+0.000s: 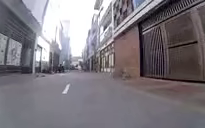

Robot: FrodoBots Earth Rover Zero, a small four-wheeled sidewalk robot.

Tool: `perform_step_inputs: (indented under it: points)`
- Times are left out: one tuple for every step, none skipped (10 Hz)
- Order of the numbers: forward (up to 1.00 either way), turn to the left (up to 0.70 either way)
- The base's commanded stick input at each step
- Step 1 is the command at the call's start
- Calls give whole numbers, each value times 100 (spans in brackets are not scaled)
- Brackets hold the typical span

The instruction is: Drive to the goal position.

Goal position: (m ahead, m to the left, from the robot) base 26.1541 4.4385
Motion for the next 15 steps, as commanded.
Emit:
perform_step_inputs:
  points:
    - [100,0]
    - [100,0]
    - [100,-2]
    - [100,-25]
    - [100,-27]
    - [100,-27]
    - [100,-27]
    - [100,-27]
    - [100,-27]
    - [100,-27]
    - [100,-27]
    - [100,0]
    - [100,0]
    - [100,0]
    - [100,0]
